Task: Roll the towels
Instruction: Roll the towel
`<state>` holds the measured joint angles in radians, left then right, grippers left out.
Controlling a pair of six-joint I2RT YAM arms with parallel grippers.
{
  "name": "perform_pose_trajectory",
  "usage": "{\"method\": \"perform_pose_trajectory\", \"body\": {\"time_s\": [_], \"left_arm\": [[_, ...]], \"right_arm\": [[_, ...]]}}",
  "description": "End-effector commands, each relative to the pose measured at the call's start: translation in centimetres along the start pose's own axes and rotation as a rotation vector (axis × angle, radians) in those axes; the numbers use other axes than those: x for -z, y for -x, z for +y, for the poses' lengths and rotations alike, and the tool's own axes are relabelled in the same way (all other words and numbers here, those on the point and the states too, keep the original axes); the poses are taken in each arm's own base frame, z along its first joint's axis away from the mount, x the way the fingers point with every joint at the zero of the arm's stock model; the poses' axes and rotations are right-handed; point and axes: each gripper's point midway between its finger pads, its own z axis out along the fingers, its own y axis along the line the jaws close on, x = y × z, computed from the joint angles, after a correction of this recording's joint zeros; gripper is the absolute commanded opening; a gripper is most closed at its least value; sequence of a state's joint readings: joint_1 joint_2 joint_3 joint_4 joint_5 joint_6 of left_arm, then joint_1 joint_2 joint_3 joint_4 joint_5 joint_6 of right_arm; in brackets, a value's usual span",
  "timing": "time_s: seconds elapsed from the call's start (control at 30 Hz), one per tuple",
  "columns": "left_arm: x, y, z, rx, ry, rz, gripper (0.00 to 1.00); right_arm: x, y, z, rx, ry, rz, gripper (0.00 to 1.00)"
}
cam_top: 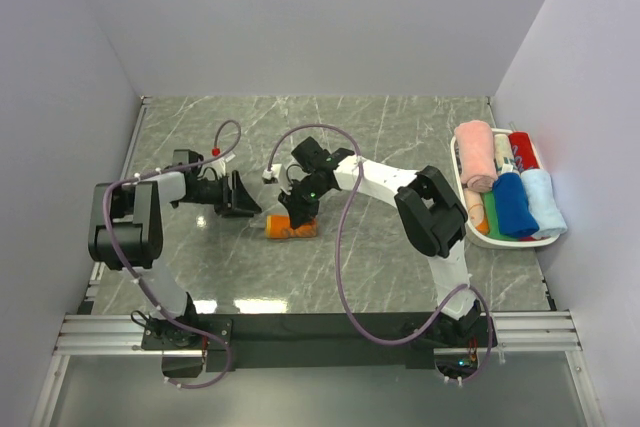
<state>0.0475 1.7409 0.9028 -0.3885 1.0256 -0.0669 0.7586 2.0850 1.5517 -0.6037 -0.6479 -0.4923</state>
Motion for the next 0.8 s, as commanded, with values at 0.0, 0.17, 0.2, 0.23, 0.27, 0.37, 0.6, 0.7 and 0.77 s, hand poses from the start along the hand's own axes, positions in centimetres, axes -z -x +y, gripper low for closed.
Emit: {"method": "perform_pose_trajectory", "body": {"time_s": [0.0,0.17,0.2,0.23,0.27,0.37,0.6,0.7,0.77], "left_arm": [[-1.1,0.4,-0.3,0.018,-0.028,-0.01,0.64],[-2.0,-0.4,0.0,0.053,-0.044,0.026,0.67],[-2.6,-0.8,-0.4,0.044,-0.052,0.049,0.67],[-2.7,-1.2,-0.3,0.049,-0.052,0.06,0.67],[-2.9,-1.3,-0.4,0.039,-0.057,0.064,0.67],[-3.4,-1.7,-0.5,0.044,-0.069,0.065,0.65],[-4.1,-2.6,-0.9,0.068,-0.116,0.087,0.63],[-4.5,-2.9,-0.4,0.078,-0.11,0.096,0.6],[-4.7,-2.9,-0.2,0.081,-0.112,0.102,0.54]], "right_arm": [[-1.2,-3.6,0.0,-0.092,0.016,0.123,0.13],[-1.4,-3.4,-0.2,-0.098,0.013,0.13,0.13],[-1.3,-3.3,-0.4,-0.103,0.01,0.129,0.13],[-1.4,-3.4,-0.4,-0.107,0.012,0.131,0.13],[-1.4,-3.4,-0.3,-0.11,0.015,0.132,0.13],[-1.6,-3.5,-0.4,-0.12,0.016,0.139,0.13],[-2.1,-3.6,-1.6,-0.137,-0.02,0.142,0.13],[-2.1,-3.4,-1.9,-0.138,-0.037,0.133,0.13],[-2.0,-3.2,-2.1,-0.141,-0.048,0.123,0.14]]}}
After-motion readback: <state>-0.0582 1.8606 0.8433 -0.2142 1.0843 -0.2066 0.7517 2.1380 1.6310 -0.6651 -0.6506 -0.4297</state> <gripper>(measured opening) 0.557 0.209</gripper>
